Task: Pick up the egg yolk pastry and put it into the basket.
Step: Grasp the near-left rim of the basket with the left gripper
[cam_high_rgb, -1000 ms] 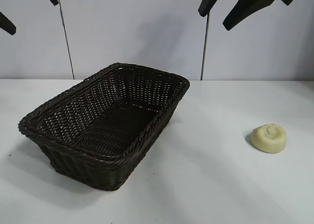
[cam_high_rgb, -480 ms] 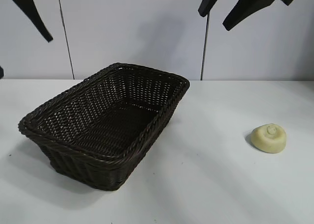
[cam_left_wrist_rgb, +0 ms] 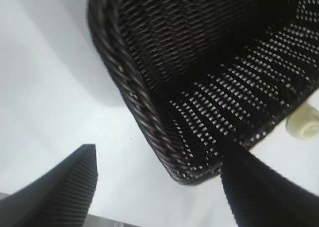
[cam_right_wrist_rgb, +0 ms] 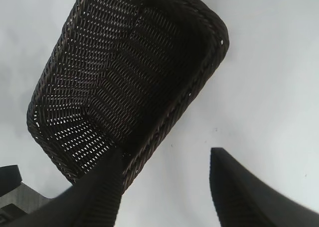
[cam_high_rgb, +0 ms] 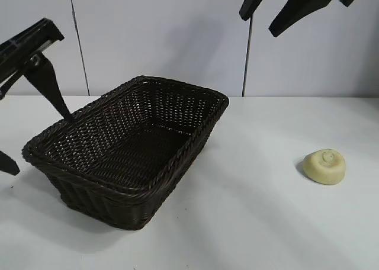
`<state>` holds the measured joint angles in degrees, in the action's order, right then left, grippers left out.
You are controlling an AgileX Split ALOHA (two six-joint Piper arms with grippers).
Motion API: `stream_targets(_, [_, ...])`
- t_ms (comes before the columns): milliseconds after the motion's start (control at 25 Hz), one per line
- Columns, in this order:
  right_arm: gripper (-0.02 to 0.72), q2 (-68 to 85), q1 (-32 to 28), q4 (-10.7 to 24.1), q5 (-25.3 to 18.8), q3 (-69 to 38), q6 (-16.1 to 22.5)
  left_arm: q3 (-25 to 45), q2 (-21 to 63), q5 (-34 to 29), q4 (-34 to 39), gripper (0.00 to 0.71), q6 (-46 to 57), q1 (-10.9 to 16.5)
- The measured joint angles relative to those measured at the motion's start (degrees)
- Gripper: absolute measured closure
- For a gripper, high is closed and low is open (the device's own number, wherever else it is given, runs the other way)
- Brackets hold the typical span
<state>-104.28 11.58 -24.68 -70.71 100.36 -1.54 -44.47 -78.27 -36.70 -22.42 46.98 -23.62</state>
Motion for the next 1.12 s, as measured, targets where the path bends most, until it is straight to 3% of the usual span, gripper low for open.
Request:
stream_targets(520, [0.314,0.0,0.0,0.0,0.0,0.0,0.0,1.8,0.0,8.2,-0.3,0.199,6.4,0.0])
stream_targets(1120, [0.314,0.0,0.0,0.0,-0.1,0.0,0.0,4.4,0.0,8.5,-0.3,0.199,6.9,0.0])
